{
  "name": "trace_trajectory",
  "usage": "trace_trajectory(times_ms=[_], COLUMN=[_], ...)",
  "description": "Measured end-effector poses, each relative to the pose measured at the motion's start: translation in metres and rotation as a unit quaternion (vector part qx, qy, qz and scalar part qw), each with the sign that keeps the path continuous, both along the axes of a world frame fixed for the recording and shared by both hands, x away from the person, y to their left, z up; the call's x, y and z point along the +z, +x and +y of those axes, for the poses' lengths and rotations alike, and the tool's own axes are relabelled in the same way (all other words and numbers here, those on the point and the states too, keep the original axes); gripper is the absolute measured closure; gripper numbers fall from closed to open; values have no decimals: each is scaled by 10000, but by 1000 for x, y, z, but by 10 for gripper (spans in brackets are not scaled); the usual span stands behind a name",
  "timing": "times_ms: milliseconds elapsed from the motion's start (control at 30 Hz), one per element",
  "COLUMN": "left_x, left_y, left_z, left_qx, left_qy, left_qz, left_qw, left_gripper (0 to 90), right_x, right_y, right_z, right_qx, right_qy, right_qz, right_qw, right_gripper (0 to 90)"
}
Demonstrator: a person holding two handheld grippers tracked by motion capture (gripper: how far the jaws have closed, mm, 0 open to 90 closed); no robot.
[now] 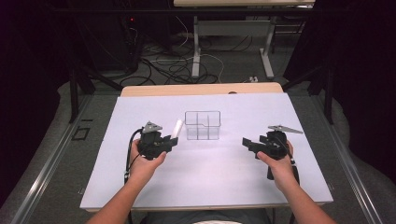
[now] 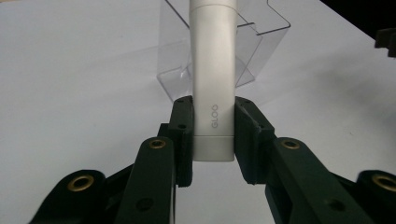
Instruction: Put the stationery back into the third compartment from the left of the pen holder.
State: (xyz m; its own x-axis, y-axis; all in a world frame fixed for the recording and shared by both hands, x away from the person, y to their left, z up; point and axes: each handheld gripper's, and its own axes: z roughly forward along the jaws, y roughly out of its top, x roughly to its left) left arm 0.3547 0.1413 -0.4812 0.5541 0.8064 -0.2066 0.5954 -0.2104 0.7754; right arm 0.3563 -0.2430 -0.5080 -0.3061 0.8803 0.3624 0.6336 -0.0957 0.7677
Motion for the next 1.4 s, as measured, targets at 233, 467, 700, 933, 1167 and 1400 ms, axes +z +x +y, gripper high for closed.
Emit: trace_trajectory(times_ms=[233, 467, 700, 933, 1167, 1400], left_x=[-2, -6, -10, -19, -27, -33], left_y=[-4, -7, -8, -10, -12, -16], left_z=[-11, -26, -43, -63, -82, -91], left_qx=[-146, -207, -285, -371, -533, -737], left_qy=[21, -145, -191, -172, -206, -204], left_qz=[-68, -15, 37, 119, 203, 210], left_qw=[9999, 9997, 9994, 9991, 9982, 9969], left_gripper=[709, 709, 709, 709, 709, 709], right_x=[3, 6, 4, -2, -5, -7], right_y=[2, 4, 7, 6, 3, 1], right_z=[36, 62, 70, 68, 68, 71], right_qx=[426, 642, 799, 899, 862, 955], right_qy=[2, 382, 711, 1302, 1459, 1499], right_qz=[182, 390, 543, 792, 816, 870], right_qw=[9989, 9964, 9928, 9842, 9822, 9802], right_gripper=[218, 317, 369, 391, 431, 484])
